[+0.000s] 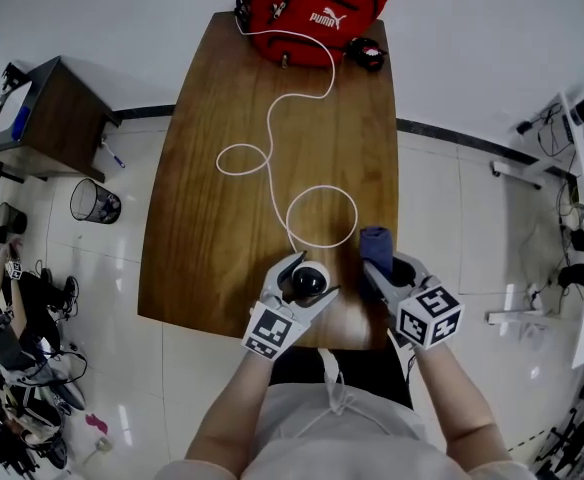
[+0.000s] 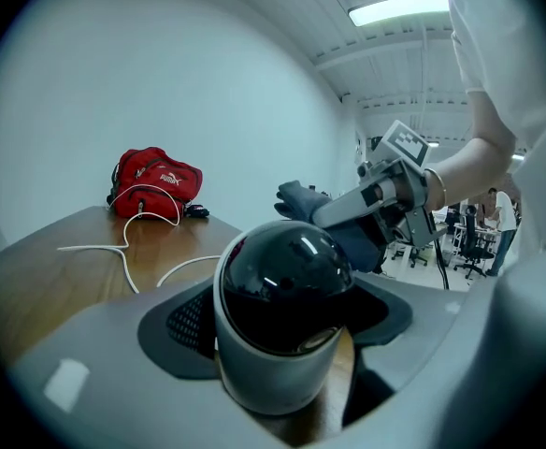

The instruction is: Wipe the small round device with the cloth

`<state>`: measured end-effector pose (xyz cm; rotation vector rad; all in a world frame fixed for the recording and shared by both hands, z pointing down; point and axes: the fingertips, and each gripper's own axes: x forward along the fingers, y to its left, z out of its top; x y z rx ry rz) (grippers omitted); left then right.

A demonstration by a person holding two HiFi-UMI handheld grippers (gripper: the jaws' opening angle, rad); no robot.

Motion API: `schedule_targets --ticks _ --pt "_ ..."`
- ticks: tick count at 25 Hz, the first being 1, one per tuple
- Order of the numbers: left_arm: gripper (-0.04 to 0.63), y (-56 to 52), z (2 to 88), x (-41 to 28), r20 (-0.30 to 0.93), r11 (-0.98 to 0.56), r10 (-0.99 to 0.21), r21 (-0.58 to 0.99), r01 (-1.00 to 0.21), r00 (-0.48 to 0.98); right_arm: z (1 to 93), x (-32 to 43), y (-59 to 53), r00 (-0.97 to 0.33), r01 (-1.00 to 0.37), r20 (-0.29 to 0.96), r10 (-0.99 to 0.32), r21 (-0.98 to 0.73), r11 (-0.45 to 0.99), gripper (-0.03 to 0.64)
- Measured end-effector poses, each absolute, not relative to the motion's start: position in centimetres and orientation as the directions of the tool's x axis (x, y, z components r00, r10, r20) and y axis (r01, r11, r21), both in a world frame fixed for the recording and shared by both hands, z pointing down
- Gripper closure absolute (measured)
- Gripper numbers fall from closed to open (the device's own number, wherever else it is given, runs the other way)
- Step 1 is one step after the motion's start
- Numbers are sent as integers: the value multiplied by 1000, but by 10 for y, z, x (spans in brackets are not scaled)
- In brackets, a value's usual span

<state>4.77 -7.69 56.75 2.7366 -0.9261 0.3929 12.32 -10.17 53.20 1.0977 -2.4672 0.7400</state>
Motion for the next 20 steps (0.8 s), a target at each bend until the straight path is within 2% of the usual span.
schedule_targets --ticks 3,14,17,20 --pt "218 -78 558 46 330 -765 -559 147 -627 760 525 127 -100 -646 -756 506 -572 -322 570 512" --pt "215 -116 422 52 206 -718 -599 290 -633 774 510 120 -85 -663 -710 615 -426 -337 618 512" --pt "215 -124 393 60 186 -744 -587 259 -615 788 502 100 -85 -689 -671 614 -386 -337 661 512" --pt "215 -131 376 66 187 -767 -578 206 -607 794 477 76 -93 -738 -618 557 -381 -333 712 512"
